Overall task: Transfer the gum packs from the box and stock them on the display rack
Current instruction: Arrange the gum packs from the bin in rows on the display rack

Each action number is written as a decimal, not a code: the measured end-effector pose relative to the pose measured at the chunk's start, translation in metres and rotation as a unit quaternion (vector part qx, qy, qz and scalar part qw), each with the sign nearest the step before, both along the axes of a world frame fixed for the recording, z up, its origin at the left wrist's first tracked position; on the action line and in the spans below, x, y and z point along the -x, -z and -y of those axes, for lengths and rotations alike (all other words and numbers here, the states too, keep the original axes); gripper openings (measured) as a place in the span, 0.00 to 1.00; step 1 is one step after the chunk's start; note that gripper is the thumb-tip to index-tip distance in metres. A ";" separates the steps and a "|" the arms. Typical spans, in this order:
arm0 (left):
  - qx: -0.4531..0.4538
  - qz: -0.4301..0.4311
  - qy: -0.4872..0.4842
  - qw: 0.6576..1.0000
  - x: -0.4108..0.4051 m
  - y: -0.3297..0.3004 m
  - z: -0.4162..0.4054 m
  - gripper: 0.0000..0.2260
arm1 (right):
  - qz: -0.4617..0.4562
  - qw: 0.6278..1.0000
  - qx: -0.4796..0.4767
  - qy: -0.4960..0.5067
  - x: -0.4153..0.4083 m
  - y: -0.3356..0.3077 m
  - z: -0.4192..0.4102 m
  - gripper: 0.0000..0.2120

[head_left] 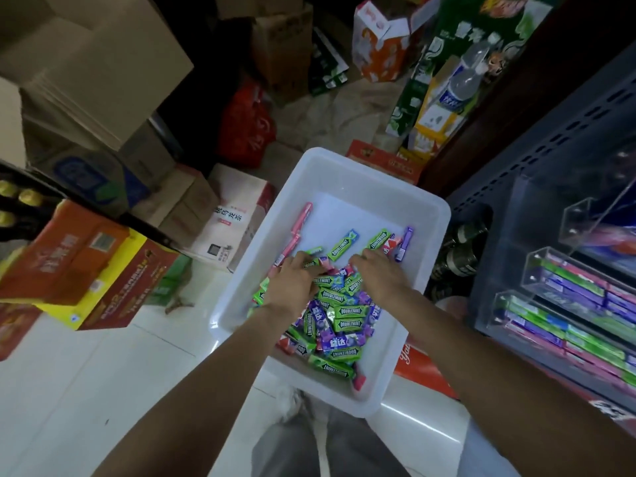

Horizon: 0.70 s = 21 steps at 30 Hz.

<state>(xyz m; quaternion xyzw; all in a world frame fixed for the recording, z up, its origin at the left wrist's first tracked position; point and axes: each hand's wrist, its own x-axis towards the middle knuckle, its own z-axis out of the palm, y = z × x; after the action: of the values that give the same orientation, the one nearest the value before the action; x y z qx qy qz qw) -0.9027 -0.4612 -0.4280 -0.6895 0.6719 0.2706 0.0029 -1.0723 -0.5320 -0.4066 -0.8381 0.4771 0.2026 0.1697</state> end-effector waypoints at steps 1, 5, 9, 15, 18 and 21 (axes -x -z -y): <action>-0.002 0.010 -0.008 1.000 0.003 0.000 0.002 0.20 | -0.007 1.000 0.001 0.001 -0.001 0.000 0.002 0.21; -0.023 0.077 -0.006 0.997 0.013 -0.003 0.006 0.15 | -0.013 1.000 -0.021 -0.017 0.001 0.003 0.011 0.15; 0.000 -0.003 -0.060 0.998 0.017 -0.009 0.008 0.11 | 0.023 0.999 -0.023 -0.009 0.007 -0.009 0.017 0.10; 0.059 -0.243 -0.237 0.939 0.026 -0.060 -0.005 0.03 | 0.291 0.944 -0.007 0.153 0.034 -0.067 0.010 0.05; 0.031 -0.416 -0.251 0.874 0.043 -0.095 -0.008 0.01 | 0.375 0.908 -0.015 0.186 0.058 -0.107 -0.009 0.07; 0.008 -0.464 -0.192 0.865 0.079 -0.132 -0.009 0.03 | 0.412 0.888 -0.018 0.205 0.089 -0.138 -0.034 0.08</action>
<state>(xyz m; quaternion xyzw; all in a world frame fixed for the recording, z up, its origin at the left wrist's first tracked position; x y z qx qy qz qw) -0.9813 -0.4525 -0.2958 -0.5997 0.4524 0.5487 -0.3668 -1.1615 -0.4975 -0.2685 -0.7268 0.5215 -0.1913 0.4040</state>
